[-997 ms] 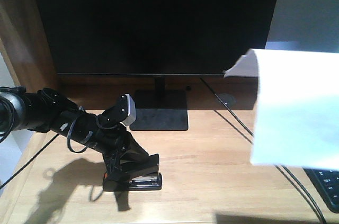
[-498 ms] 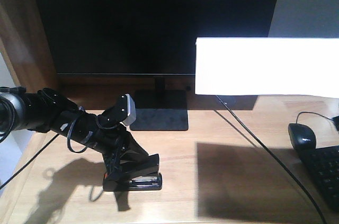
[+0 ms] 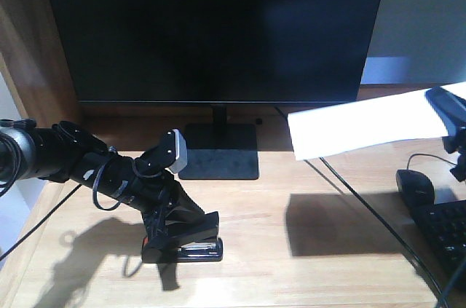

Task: Grab stapler and paper to desk for stapling
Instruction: 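Swing the white paper with the right gripper over the desk beside the stapler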

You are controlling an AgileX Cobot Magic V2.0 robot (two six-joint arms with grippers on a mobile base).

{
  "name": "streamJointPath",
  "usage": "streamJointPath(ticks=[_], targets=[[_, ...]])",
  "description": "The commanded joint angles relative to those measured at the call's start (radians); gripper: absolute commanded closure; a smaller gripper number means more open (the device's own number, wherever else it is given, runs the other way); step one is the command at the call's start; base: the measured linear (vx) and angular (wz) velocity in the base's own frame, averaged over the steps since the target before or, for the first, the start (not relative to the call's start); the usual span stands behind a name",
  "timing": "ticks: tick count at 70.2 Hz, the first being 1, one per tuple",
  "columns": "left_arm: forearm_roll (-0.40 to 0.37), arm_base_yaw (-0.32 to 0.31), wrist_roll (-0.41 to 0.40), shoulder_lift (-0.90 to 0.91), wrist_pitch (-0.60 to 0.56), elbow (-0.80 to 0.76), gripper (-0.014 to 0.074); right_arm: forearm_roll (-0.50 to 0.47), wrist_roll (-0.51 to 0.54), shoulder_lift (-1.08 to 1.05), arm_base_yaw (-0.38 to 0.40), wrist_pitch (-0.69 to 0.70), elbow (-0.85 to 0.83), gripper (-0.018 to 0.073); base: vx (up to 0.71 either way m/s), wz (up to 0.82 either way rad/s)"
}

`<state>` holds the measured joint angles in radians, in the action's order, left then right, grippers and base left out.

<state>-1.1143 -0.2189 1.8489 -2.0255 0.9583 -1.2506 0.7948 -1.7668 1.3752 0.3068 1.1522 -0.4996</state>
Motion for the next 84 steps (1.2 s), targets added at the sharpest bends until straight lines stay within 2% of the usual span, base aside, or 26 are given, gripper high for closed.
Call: streamJointPath(ticks=[1,13,33,41,47,65,84], targets=[[-0.055,-0.003,-0.009,0.049,0.023,-0.019,0.0603,0.193,-0.086,0.052,0.046,0.187,-0.107,0.0561,0.00,0.00],[-0.055,-0.003,-0.009,0.049,0.023,-0.019,0.0603,0.419,-0.174,0.172,0.031,0.187,-0.212,0.0561,0.00,0.00],[-0.055,-0.003,-0.009,0.049,0.023,-0.019,0.0603,0.729,-0.222,0.245,0.001,0.187,-0.268,0.0561,0.00,0.00],[-0.055,-0.003,-0.009,0.049,0.023,-0.019,0.0603,0.859,-0.231,0.245,-0.027,0.187,-0.267,0.0561,0.00,0.00],[-0.055,-0.003,-0.009,0.049,0.023,-0.019,0.0603,0.936,-0.233,0.245,-0.075,0.187,-0.267,0.0561,0.00,0.00],[-0.055,-0.003,-0.009,0.049,0.023,-0.019,0.0603,0.964,-0.217,0.245,-0.204,0.184,-0.267,0.0561,0.00,0.00],[-0.055,-0.003,-0.009,0.049,0.023,-0.019,0.0603,0.990,-0.216,0.245,-0.205,0.038,-0.266,0.0561,0.00,0.00]])
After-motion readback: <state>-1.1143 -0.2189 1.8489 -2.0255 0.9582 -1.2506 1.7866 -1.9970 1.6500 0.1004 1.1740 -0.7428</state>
